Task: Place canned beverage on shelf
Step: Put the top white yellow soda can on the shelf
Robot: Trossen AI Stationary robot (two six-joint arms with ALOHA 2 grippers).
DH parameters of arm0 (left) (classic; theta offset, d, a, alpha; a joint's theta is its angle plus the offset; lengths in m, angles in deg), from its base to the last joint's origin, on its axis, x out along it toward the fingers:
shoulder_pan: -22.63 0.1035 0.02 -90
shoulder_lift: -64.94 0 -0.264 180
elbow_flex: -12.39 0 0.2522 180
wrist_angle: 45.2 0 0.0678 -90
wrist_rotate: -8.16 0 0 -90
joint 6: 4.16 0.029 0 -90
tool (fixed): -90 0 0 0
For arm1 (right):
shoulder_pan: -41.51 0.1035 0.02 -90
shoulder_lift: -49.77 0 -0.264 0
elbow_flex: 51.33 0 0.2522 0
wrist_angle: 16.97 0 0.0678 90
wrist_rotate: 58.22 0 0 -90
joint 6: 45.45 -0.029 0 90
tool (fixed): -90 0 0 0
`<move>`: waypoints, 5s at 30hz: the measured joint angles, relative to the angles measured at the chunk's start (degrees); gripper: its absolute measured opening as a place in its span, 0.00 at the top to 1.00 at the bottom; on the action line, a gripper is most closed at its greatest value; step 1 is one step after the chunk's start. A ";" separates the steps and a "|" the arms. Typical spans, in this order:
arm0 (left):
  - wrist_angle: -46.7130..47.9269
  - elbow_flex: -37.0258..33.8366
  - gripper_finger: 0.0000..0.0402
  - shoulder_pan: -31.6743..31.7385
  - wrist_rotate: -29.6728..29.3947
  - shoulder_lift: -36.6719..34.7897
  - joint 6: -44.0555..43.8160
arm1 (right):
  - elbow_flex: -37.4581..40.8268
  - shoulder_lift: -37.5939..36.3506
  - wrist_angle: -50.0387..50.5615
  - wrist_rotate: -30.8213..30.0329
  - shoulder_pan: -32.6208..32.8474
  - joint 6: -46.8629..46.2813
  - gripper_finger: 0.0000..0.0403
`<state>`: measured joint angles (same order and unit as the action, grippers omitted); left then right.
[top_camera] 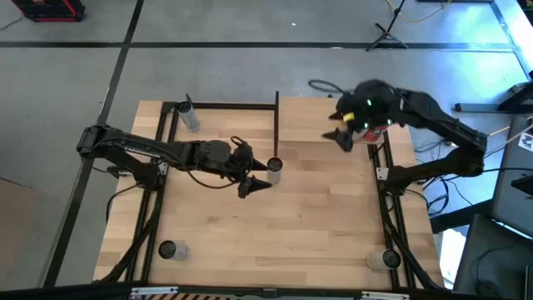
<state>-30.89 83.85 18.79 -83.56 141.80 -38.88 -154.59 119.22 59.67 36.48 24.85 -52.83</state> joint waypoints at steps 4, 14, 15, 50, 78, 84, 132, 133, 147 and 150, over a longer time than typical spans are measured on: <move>11.46 0.04 0.07 1.89 -2.98 -3.85 0.20 | 2.98 -0.70 -5.96 -0.22 8.14 -1.21 0.17; 24.31 -1.70 0.07 2.95 -4.89 -5.82 12.45 | 16.89 -0.59 -20.45 -6.04 19.33 -7.62 0.17; 23.80 -1.98 0.07 3.52 -4.96 -5.63 14.81 | 18.34 -0.59 -21.56 -7.08 20.01 -8.88 0.17; -7.16 -15.99 0.07 18.65 2.74 4.06 31.87 | 32.68 18.09 -37.68 -22.85 26.65 -31.85 0.17; -11.65 -16.06 0.07 8.20 6.56 11.41 20.95 | 32.75 25.70 -41.88 -36.42 21.78 -37.33 0.17; -11.52 -16.06 0.07 7.37 5.76 11.44 17.14 | 32.70 25.64 -43.35 -37.12 21.77 -37.37 0.17; -6.96 -16.02 0.07 10.03 4.98 7.31 17.39 | 32.65 25.78 -49.00 -35.15 20.22 -30.12 0.17; -7.33 -16.02 0.07 9.63 4.06 7.49 17.38 | 32.66 26.12 -50.89 -35.14 19.49 -30.01 0.17; -5.90 -16.04 0.07 9.96 -4.50 7.81 16.96 | 32.68 26.93 -54.87 -33.00 22.12 -28.57 0.17; -4.41 -16.04 0.07 10.06 -4.50 7.72 17.33 | 32.72 26.93 -54.97 -32.97 23.36 -28.79 0.17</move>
<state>-35.30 67.80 28.84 -88.06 149.52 -21.54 -121.86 146.14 4.70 3.50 48.21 -81.62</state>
